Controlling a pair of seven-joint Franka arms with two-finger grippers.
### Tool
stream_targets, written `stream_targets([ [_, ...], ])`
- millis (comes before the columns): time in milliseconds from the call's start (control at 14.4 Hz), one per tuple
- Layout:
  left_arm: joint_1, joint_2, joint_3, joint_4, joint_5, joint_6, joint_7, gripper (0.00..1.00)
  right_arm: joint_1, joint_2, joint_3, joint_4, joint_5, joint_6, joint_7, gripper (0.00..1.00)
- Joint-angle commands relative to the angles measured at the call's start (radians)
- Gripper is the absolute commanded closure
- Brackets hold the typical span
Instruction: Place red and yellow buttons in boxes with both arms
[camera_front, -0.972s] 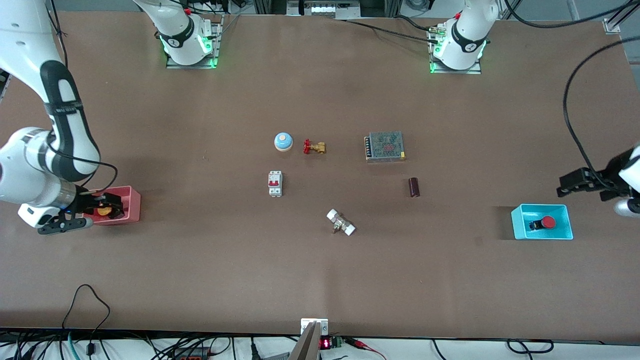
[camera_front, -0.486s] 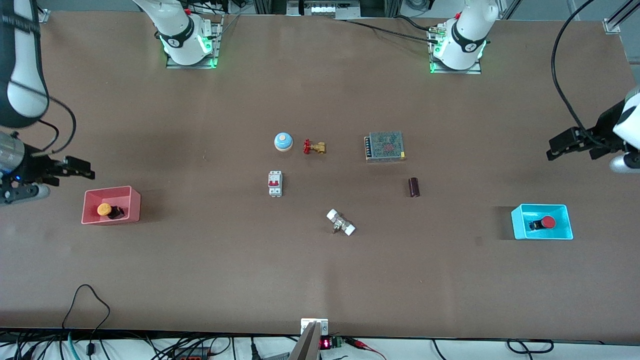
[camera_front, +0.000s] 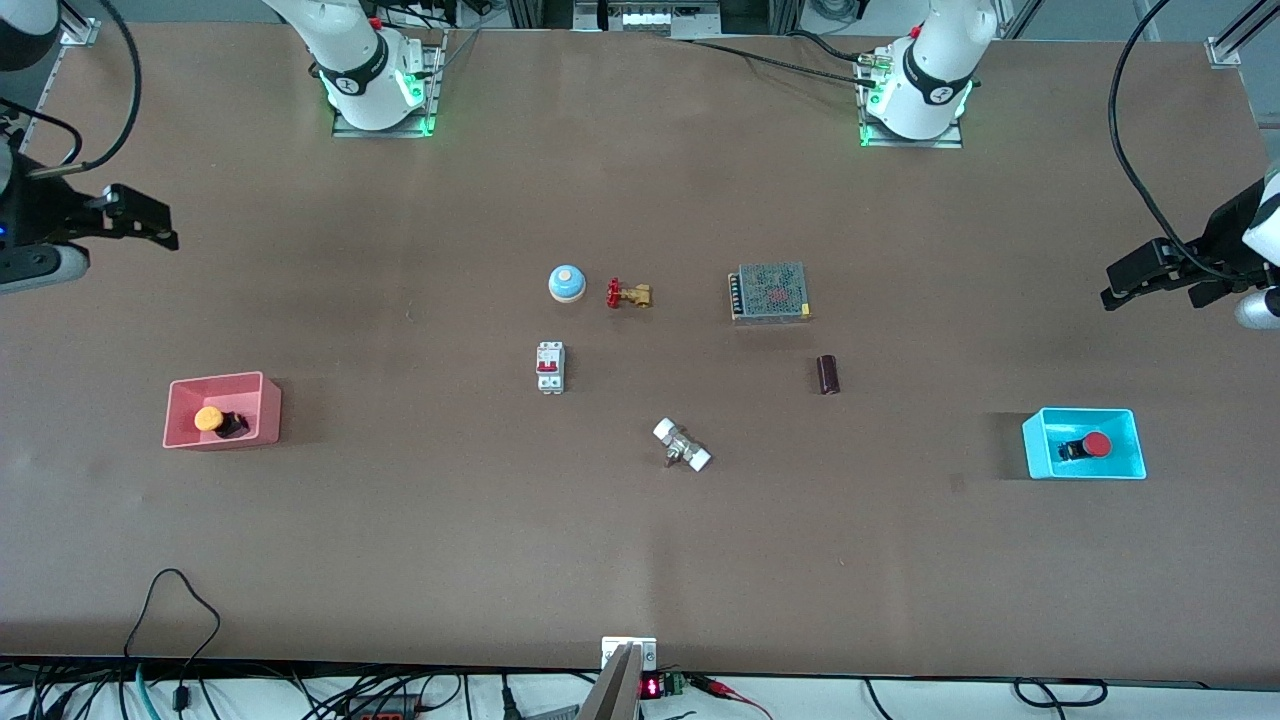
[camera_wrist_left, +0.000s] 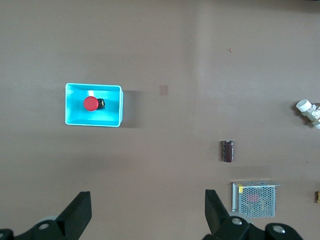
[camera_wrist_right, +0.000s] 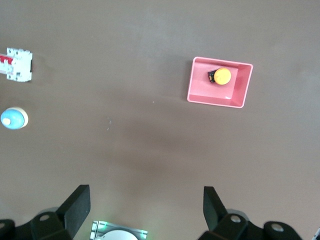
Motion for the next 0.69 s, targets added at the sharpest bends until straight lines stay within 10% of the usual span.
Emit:
stream_targets([
  [0, -0.005, 0.018, -0.002, 0.030, 0.001, -0.050, -0.009, 0.00, 0.005, 0.006, -0.010, -0.012, -0.009, -0.004, 0.007, 0.00],
  [625, -0.002, 0.009, -0.014, 0.037, 0.001, -0.076, -0.020, 0.00, 0.002, 0.008, -0.011, -0.015, -0.003, 0.002, 0.008, 0.00],
])
